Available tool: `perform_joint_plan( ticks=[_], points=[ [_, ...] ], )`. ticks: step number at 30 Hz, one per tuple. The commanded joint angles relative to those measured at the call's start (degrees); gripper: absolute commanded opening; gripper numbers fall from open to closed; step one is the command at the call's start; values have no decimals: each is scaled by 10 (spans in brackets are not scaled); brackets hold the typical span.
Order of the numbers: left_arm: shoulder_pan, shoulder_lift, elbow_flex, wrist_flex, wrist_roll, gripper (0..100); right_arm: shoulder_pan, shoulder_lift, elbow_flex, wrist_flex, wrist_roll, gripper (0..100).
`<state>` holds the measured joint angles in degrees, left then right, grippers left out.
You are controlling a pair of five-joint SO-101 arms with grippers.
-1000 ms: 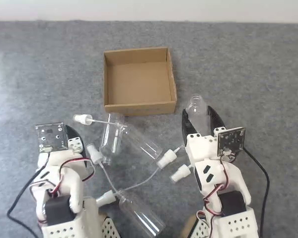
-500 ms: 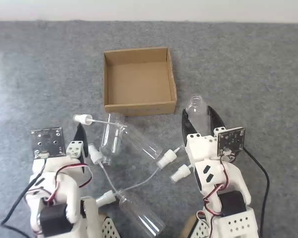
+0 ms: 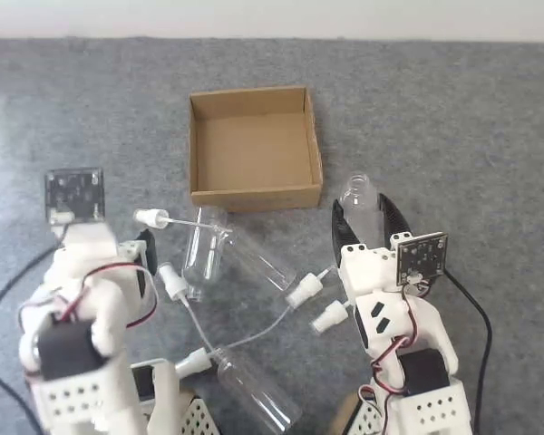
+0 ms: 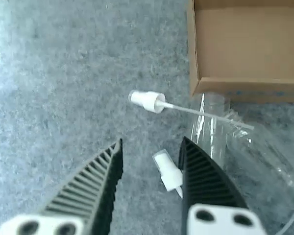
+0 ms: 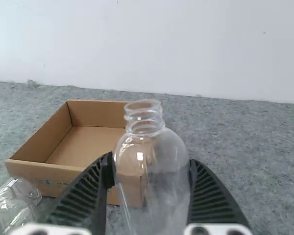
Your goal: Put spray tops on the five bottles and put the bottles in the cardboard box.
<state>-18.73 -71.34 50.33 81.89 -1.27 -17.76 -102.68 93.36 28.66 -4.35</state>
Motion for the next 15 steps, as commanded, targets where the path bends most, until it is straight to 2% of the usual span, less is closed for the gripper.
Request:
perform_joint_plan(
  ticks=[1, 10, 15],
  points=[
    [-4, 62, -44, 12, 28, 181, 3, -12, -7, -16, 2, 76],
    [-1, 135, -48, 9, 61, 181, 3, -12, -7, -16, 2, 76],
    [-4, 215, -48, -27, 84, 182, -22, -12, -7, -15, 3, 76]
  ],
)
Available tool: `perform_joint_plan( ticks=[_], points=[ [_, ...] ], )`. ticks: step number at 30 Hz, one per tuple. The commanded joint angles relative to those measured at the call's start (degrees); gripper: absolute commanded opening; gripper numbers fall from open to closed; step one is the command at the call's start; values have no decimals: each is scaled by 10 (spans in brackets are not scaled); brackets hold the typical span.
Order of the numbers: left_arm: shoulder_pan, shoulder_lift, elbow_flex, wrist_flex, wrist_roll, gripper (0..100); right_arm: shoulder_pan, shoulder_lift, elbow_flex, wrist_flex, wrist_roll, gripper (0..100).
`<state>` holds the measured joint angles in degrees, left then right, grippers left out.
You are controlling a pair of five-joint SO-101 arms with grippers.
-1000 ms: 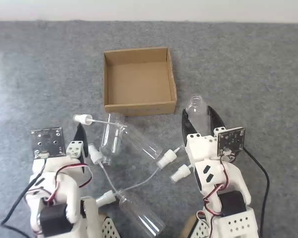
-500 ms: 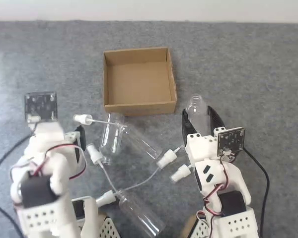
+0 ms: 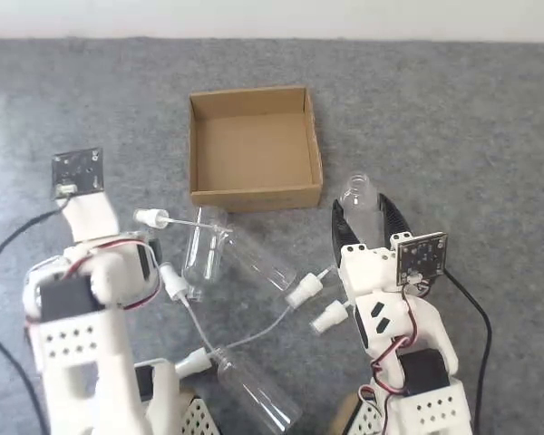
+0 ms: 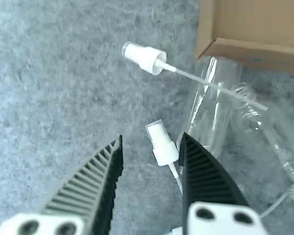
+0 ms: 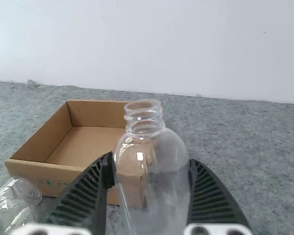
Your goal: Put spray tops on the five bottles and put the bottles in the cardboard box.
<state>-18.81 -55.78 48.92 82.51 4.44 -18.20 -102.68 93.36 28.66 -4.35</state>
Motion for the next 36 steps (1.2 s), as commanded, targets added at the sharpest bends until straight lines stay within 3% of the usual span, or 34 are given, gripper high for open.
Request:
perform_joint_plan(
  ticks=[1, 7, 13, 36],
  points=[
    [-4, 72, -34, -39, 34, 186, -19, -12, -7, -15, 3, 76],
    [-2, 133, -52, -50, 94, 318, -16, -12, -7, -15, 3, 76],
    [-3, 201, -77, -57, 116, 305, -16, -12, -6, -15, 3, 76],
    [-4, 451, -125, -235, 222, 304, -19, -12, -6, -15, 4, 76]
  ],
)
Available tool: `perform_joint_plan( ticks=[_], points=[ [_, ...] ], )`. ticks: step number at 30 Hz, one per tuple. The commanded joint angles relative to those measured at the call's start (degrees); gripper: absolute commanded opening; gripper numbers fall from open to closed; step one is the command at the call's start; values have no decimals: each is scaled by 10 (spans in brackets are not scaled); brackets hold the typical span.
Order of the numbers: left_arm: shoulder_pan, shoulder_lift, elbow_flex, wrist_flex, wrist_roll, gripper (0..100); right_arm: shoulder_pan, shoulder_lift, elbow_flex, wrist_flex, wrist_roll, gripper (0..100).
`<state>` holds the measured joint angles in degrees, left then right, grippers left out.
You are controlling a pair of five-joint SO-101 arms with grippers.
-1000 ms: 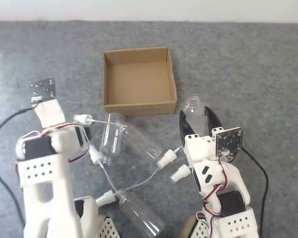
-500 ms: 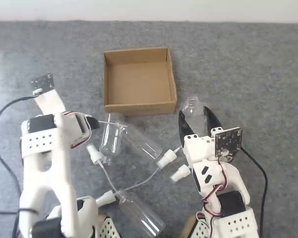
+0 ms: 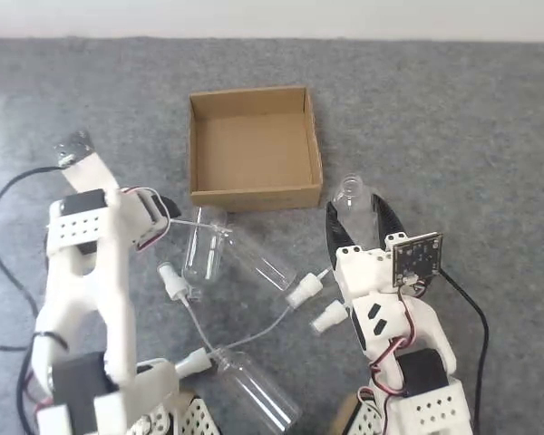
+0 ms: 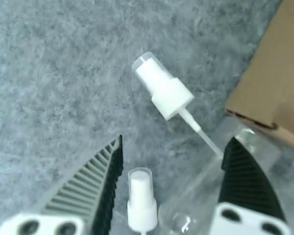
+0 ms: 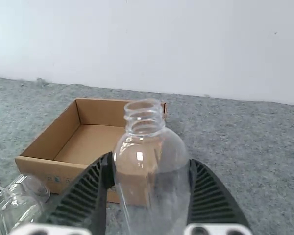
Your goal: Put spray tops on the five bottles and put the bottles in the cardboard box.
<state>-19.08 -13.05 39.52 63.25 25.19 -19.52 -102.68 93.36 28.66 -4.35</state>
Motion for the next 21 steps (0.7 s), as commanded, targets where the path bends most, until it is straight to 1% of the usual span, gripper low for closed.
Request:
perform_joint_plan(
  ticks=[1, 5, 10, 13, 19, 21],
  points=[
    [-1, 33, -36, -46, 14, 304, -6, -12, -6, -15, 4, 76],
    [-1, 76, -64, -43, 15, 303, -6, -12, -6, -15, 4, 76],
    [0, 153, -103, -45, 13, 262, -6, -12, -6, -15, 4, 77],
    [-2, 189, -127, -43, 12, 261, -6, -12, -6, -15, 4, 77],
    [-2, 193, -131, -42, 12, 261, -6, -12, -6, -15, 4, 77],
    [-12, 193, -131, -42, 11, 261, -6, -12, -6, -15, 4, 77]
  ],
)
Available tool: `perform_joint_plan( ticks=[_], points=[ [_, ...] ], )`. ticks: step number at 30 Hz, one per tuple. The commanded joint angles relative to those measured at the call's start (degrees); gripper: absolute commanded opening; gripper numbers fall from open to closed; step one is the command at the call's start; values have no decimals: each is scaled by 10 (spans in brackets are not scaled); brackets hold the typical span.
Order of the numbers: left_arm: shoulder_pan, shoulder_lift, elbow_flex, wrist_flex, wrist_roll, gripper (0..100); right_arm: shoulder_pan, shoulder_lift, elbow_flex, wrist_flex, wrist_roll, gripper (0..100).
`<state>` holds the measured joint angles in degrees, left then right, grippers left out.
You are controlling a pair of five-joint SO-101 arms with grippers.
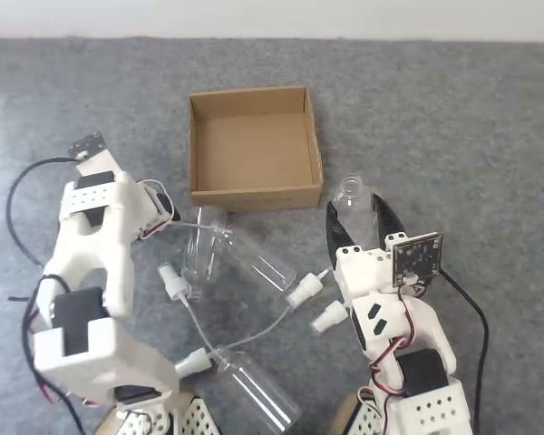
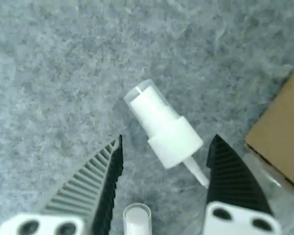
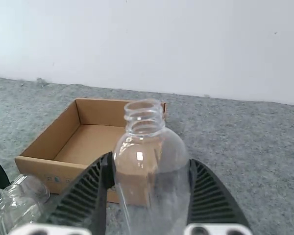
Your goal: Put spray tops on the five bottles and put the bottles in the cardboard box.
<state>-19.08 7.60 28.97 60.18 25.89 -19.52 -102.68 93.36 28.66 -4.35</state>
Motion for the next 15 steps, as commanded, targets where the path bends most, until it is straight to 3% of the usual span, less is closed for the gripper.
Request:
perform_joint_plan(
  ticks=[1, 8, 15],
  points=[
    [-20, -13, -29, -11, 4, 261, -6, -12, -6, -15, 4, 77],
    [-43, -13, -29, -12, -26, 259, -6, -12, -6, -15, 4, 77],
    [-45, -13, -33, -17, -55, 180, -6, -12, -6, -15, 4, 77]
  ],
)
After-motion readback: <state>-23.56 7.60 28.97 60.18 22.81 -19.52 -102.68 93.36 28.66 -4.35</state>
